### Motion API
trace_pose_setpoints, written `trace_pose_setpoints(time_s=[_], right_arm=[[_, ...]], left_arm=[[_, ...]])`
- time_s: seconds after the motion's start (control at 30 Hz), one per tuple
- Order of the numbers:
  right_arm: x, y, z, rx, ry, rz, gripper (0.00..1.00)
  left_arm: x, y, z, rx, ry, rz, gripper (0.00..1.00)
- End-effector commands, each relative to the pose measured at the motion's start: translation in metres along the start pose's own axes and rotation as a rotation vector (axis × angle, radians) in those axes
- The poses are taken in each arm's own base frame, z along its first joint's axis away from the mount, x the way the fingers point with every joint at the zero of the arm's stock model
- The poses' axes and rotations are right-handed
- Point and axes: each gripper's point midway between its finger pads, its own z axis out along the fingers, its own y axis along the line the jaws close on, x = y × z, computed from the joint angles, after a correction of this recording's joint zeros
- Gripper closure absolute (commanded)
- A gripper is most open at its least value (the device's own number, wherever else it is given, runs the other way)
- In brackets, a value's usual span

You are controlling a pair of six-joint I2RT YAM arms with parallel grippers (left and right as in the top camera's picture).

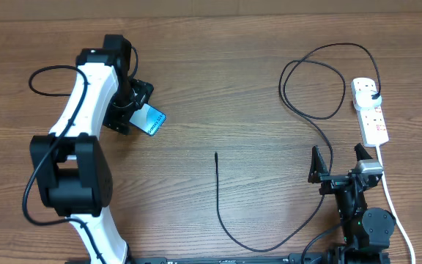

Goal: Plug charger to phone and switch on socket
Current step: 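Lower the left gripper over the phone and align with its bottom edge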

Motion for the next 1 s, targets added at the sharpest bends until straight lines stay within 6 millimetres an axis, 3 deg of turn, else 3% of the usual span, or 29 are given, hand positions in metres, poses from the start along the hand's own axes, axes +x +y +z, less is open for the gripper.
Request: trace_pose_setpoints(time_s=[0.0,0.83,0.97], right_arm=[[0.002,-0.002,0.0,0.01,-0.002,-0.001,0.0],[0.002,-0.002,0.0,0.01,-0.002,-0.001,0.0],[0.002,-0.002,0.0,0.01,-0.002,-0.001,0.0]], left_arm=[[-0.004,-0.007,0.005,0.004,-0.009,-0.007,0.0],[-0.014,-0.02,0.008,0.049,-0.055,-0.055,0.0],[-0.024,-0.021,0.009,0.048,-0.117,-0.059,0.0]])
